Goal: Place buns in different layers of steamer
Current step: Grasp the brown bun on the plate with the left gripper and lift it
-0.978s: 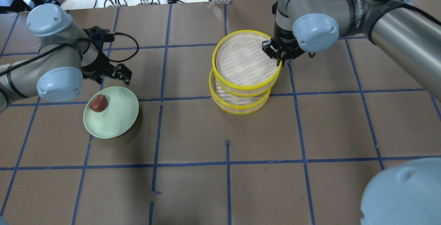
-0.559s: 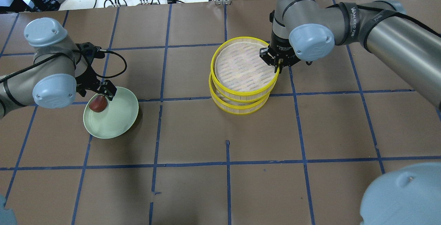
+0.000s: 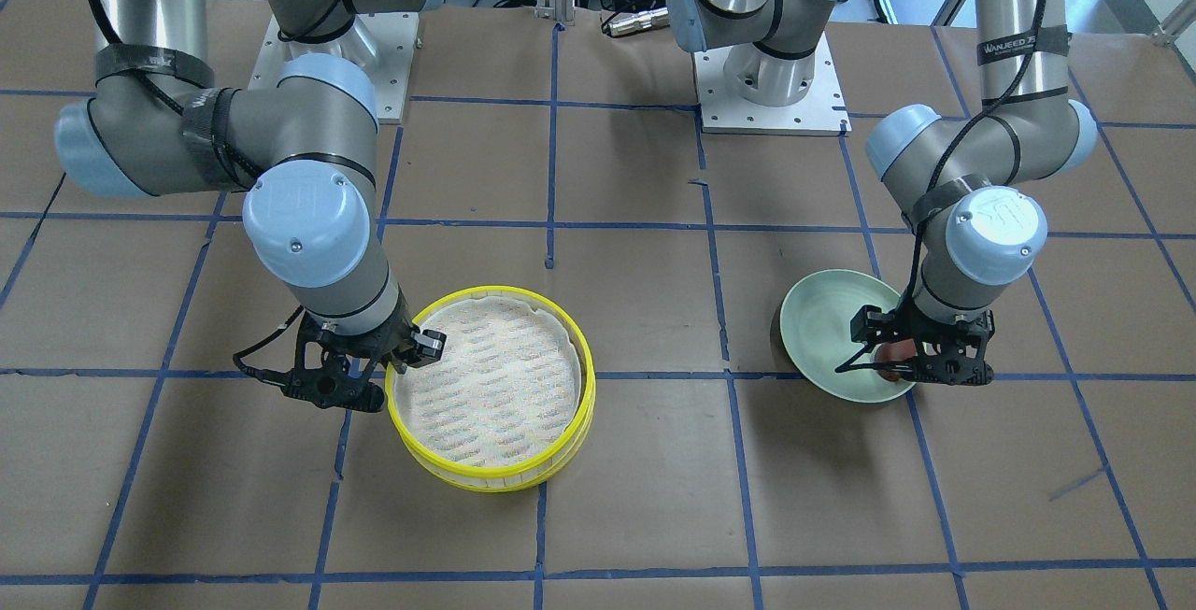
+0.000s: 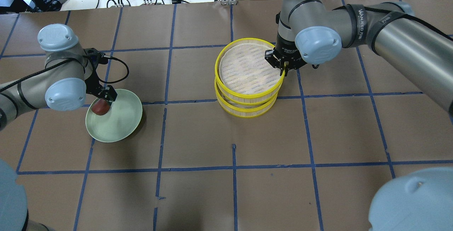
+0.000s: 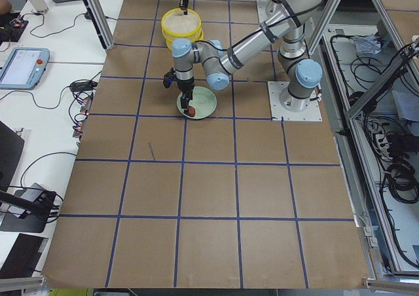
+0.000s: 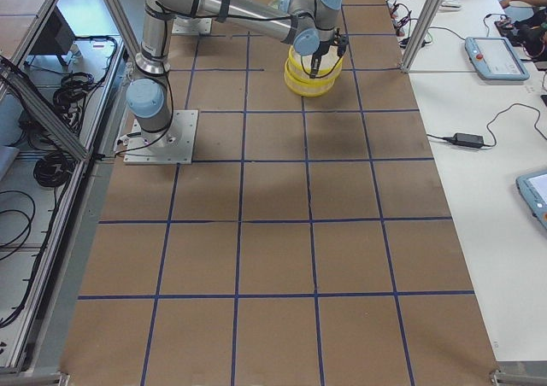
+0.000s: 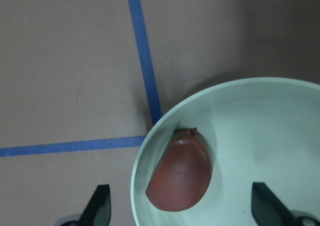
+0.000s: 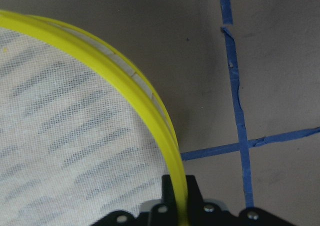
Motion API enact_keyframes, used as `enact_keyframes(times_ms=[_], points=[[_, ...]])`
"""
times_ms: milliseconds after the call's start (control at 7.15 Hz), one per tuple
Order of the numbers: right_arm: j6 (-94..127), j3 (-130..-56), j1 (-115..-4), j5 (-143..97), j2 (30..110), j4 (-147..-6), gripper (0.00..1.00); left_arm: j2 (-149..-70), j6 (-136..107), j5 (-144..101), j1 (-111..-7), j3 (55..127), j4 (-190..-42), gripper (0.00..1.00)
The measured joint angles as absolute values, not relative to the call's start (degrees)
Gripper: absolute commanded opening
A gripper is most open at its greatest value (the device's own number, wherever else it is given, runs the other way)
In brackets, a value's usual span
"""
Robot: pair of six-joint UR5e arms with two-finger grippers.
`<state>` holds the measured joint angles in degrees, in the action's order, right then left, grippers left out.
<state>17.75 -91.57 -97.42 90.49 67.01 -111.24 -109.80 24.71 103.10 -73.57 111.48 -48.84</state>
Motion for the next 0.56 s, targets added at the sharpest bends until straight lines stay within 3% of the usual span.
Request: enact_keyframes(times_ms=[140,280,419,559], points=[[18.0,-91.6,-97.5,90.4,67.0,-111.3,0.06,-110.6,24.5,103.1,-73.6,111.7,-48.7,0.69],[18.1,-91.6,-97.6,90.4,66.9,-111.3,0.06,-111.1,24.4,103.0,-73.6,111.9,-48.6,0.37],[18.2,-91.6,-97.6,90.2,66.9,-111.3,0.06,-111.4,24.2,103.0,-73.6,111.9,-48.6,0.1],[18.2,-91.6,-97.6,90.0,66.9,-111.2,0.07,-111.3,24.1,103.1,-73.6,111.7,-48.6,0.02]])
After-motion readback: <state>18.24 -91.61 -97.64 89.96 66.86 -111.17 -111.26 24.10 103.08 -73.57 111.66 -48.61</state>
